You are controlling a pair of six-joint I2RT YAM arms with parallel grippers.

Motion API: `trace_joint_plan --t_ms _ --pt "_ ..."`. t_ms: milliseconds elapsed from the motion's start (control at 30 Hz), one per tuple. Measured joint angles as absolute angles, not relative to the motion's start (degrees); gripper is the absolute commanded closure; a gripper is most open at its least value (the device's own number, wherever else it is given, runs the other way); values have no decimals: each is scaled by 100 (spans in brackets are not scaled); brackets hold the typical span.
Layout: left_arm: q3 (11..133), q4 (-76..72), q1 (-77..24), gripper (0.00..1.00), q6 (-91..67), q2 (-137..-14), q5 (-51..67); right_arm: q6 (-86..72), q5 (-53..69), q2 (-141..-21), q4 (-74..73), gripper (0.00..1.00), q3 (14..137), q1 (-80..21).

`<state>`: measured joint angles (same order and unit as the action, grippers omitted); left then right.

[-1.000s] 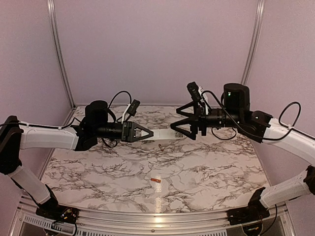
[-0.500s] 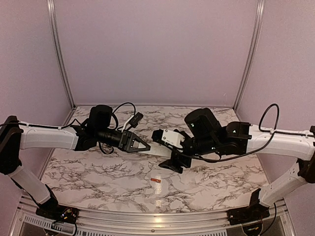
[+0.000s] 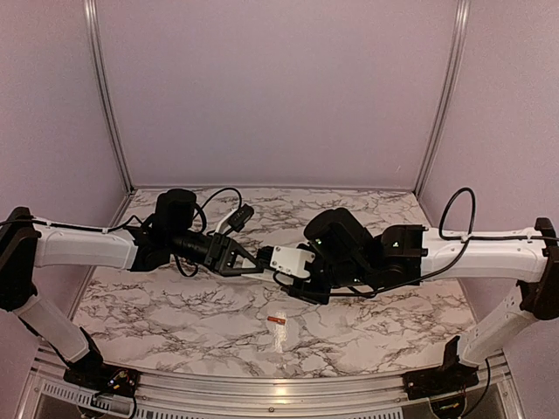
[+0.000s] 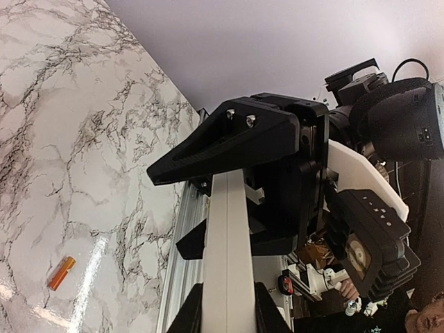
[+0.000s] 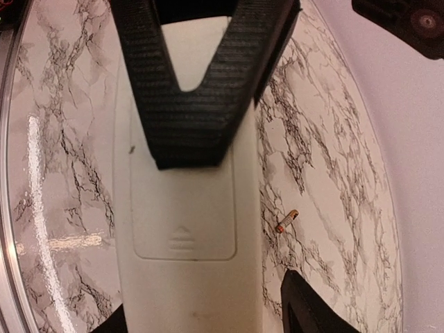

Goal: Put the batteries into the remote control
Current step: Pass from the left arm to the right

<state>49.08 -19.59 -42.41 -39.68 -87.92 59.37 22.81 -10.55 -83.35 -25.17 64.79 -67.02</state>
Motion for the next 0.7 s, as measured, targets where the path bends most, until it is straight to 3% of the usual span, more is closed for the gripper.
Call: trace_joint_plan --t_ms 133,233,367,700 --pt "4895 -2086 -4241 92 -4051 -8823 5977 2353 -1216 -8335 -2550 73 6479 -6751" --pt "4895 -2110 -4226 71 -4117 -8868 6055 2405 -1280 -8337 -2604 85 6479 -6807" --pt "4960 -1806 -4230 47 -3802 -8875 5865 2368 -1293 -8342 -2624 89 6479 -6810" --pt "4987 -1122 -4233 44 -3354 -8868 4794 1898 -1566 -8958 -2545 97 6479 -6810"
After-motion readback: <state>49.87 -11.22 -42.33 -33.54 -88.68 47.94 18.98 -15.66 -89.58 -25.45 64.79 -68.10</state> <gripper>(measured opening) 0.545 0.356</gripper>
